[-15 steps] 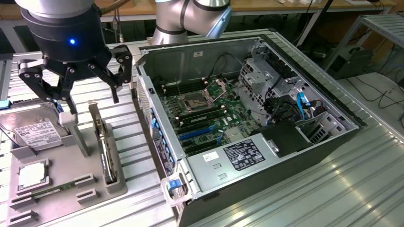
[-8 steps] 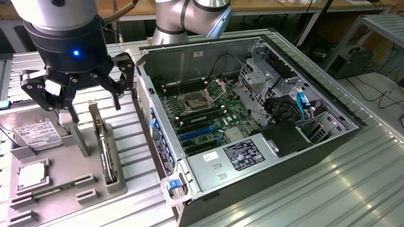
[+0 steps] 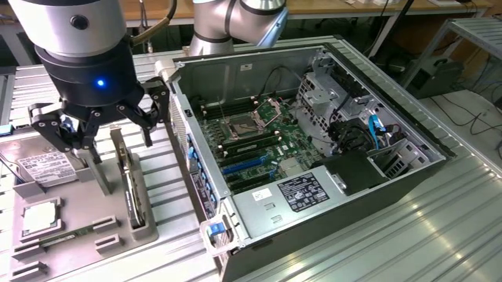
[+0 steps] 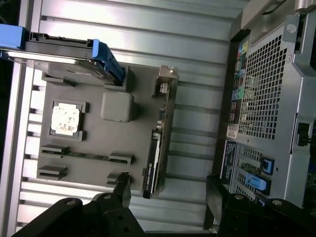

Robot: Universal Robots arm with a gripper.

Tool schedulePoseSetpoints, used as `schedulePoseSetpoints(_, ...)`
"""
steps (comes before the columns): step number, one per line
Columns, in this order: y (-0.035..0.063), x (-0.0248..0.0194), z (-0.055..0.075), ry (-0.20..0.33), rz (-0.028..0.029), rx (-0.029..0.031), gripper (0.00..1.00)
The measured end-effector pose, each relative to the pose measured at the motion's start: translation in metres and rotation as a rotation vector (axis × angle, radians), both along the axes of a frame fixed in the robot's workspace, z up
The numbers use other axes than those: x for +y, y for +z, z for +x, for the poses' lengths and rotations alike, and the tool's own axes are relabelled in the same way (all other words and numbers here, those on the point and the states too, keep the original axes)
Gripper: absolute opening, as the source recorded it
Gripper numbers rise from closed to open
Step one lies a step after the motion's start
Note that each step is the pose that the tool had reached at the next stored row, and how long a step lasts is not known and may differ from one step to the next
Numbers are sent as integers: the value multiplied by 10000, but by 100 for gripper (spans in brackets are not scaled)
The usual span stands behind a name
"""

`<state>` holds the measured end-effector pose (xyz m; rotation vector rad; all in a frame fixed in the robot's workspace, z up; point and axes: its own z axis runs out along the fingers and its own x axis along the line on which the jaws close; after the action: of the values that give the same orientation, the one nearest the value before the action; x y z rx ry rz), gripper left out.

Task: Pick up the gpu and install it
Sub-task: 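Pick up the gpu and move the gpu toward the slot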

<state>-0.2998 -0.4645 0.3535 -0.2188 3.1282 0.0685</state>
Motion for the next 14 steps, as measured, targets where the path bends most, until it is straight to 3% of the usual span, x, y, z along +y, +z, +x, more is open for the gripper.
schedulePoseSetpoints(5, -43, -38, 0, 199, 1, -17, 72)
schedulePoseSetpoints(10, -132, -26, 0, 196, -2, -18, 72)
schedulePoseSetpoints(14, -192, -21, -1, -159, -2, -18, 72)
